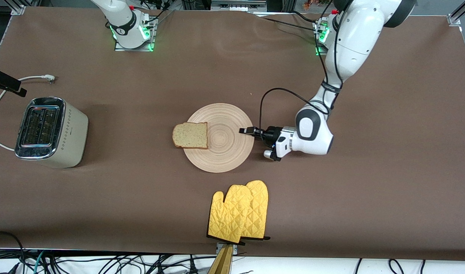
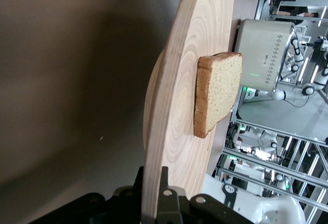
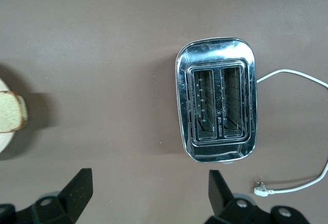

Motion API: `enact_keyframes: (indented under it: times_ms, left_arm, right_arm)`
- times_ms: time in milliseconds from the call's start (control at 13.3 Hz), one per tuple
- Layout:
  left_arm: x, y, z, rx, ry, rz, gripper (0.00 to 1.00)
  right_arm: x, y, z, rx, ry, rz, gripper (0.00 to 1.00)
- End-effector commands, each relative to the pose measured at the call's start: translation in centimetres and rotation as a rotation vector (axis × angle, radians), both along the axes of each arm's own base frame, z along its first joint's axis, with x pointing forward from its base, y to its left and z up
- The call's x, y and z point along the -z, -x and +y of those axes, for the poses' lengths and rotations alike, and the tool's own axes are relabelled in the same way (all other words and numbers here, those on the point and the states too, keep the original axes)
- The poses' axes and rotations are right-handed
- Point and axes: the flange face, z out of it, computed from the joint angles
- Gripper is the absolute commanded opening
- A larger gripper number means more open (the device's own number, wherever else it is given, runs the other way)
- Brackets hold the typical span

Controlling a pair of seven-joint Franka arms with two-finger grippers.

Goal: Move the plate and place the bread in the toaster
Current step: 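Slide the wooden plate with the left gripper toward the toaster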

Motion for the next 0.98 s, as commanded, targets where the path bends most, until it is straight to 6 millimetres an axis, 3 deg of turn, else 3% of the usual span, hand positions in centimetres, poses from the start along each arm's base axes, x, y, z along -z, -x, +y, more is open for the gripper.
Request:
enact_keyframes:
  times_ms: [0, 150, 225, 301, 376, 526, 676, 902]
  left_arm:
    - [-0.4, 0.1, -1.8, -0.038, 0.017, -0.011, 0.09]
    - [-0.3, 0.1, -1.6, -0.043, 0.014, -0.013, 0.25]
    - [-0.1, 0.2, -1.6, -0.039, 0.014, -0.017, 0.59]
    - [-0.2, 0.2, -1.5, -0.039, 0.015, -0.021, 1.0]
    - [-0.5, 0.1, -1.4, -0.045, 0.013, -0.013, 1.0]
    - [-2.4, -0.5, 0.0, -0.04, 0.001, -0.042, 1.0]
    - [-5.3, 0.2, 5.1, -0.042, -0.064, -0.065, 1.0]
    - [-10.8, -0.4, 12.0, 0.026, -0.185, -0.184, 1.0]
  right_arm:
    - [0.1, -0.1, 0.4, -0.002, -0.015, 0.005, 1.0]
    - [0.3, -0.2, 1.2, -0.028, -0.018, 0.014, 1.0]
    - [0.6, -0.5, 2.2, -0.046, -0.018, 0.018, 1.0]
    - [1.0, -0.9, 3.5, -0.058, -0.016, 0.024, 1.0]
    - [1.6, -1.3, 4.5, -0.086, -0.016, 0.031, 1.0]
    - [3.6, -1.6, 9.0, -0.148, -0.034, 0.095, 1.0]
    - [5.2, -2.0, 14.1, -0.177, -0.079, 0.131, 1.0]
    - [7.8, -2.8, 18.9, -0.128, -0.17, 0.151, 1.0]
